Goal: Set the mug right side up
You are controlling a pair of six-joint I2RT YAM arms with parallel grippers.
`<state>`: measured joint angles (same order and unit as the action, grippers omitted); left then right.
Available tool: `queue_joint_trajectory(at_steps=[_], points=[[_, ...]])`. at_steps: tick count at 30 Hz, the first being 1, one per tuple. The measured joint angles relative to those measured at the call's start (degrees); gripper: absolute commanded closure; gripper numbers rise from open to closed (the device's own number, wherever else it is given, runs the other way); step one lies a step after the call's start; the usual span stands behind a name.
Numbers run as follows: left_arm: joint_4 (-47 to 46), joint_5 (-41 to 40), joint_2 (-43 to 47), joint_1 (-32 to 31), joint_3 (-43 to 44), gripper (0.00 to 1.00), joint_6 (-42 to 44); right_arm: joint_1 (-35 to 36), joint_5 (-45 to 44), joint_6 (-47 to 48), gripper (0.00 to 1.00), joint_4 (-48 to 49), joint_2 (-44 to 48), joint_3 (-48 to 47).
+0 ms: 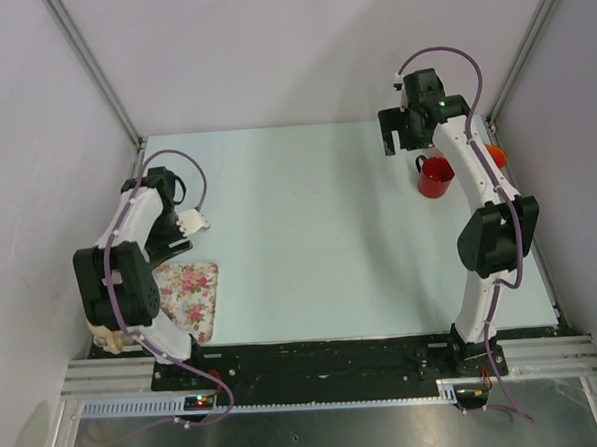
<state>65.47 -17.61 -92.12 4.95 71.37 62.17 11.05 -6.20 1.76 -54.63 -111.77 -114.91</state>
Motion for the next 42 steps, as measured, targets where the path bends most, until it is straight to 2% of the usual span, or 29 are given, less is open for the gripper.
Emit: queue_joint_trajectory(at_steps=[8,10,20,22,23,25,31,36,42], points=[[-3.5,-3.3,-9.3,3.6,1.8,0.26,3.9,2.7,-0.7,0.0,0.0,-1.1,1.9,2.2],[-4.0,-4.1,-10.2,4.3,1.4,0.29,4.5,3.0,-1.0,0.0,0.01,-1.6,1.9,3.2],[-5.8,-4.8,-14.9,5.9,1.2,0.63,5.3,3.2,-1.2,0.0,0.01,-2.1,1.9,4.2],[-5.9,-4.9,-15.2,5.9,0.9,0.75,5.3,3.2,-1.2,0.0,0.01,-2.1,1.9,4.3],[-6.1,-5.0,-15.3,5.9,0.7,0.87,5.2,3.3,-1.2,0.0,0.01,-2.2,1.9,4.4],[-6.1,-5.4,-15.5,5.9,0.0,0.97,4.8,3.3,-1.2,0.0,0.01,-2.2,1.9,4.4],[-6.1,-5.4,-15.0,5.5,-0.3,1.0,3.3,3.9,-1.5,0.0,0.01,-2.8,2.6,4.3],[-4.2,0.5,-10.9,4.0,2.0,1.0,0.1,5.2,-2.0,0.0,0.01,-4.2,3.3,3.6],[-3.0,11.6,-2.8,-0.6,14.4,1.0,-7.3,9.0,2.4,-0.5,0.01,-3.0,7.8,3.6]])
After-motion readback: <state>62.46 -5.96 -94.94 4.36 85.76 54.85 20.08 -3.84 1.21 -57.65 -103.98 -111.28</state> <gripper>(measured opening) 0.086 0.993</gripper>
